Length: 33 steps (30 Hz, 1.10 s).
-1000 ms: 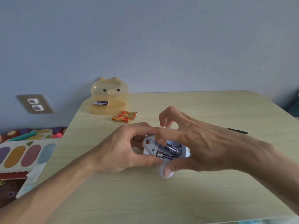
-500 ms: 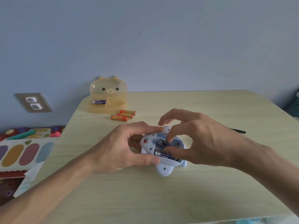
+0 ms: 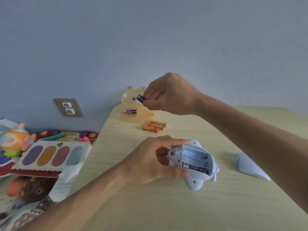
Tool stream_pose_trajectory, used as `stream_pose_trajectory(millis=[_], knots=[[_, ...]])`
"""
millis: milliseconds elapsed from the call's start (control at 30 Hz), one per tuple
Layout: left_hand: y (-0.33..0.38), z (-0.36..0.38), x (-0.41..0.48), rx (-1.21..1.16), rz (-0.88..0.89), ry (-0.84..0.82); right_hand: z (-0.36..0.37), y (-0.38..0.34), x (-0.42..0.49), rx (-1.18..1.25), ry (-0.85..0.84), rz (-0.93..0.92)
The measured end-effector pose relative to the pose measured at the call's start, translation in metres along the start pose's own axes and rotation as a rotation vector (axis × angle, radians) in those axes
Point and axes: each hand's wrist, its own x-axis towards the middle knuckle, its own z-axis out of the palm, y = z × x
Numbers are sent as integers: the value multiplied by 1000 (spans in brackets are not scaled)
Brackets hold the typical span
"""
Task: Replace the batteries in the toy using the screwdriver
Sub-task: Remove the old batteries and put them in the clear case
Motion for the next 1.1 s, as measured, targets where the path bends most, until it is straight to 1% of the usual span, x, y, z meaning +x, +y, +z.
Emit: stream_pose_trajectory(millis=[67, 167, 267, 333, 467, 633, 733, 833, 967, 1067, 1100], knots=[[0, 0, -1, -6, -10, -10, 27, -7, 35, -104, -68, -17], [-2, -1, -2, -21, -16, -10, 69, 1, 73, -216, -153, 27], [-4, -2, -1, -4, -11, -12, 94, 16, 93, -366, -172, 63], [-4, -3, 0, -4, -19, -12, 101, 26, 99, -466, -177, 54], [-4, -3, 1, 11, -28, -13, 103, 35, 100, -504, -158, 12], [-4, -3, 1, 3, -9, -8, 85, 31, 88, -407, -135, 44], [-4, -4, 0, -11, -7, -12, 46, 32, 51, -365, -98, 22], [-5, -3, -1, -4, 9, 4, -2, 37, -20, -290, -99, 23], [-4, -1, 0, 7, -5, 15, -46, 46, -118, -114, -118, 149], [-4, -1, -1, 39, -33, 39, -53, 47, -170, -104, -207, 264], [-4, 0, -2, 48, -33, 44, -49, 49, -180, -114, -238, 275]])
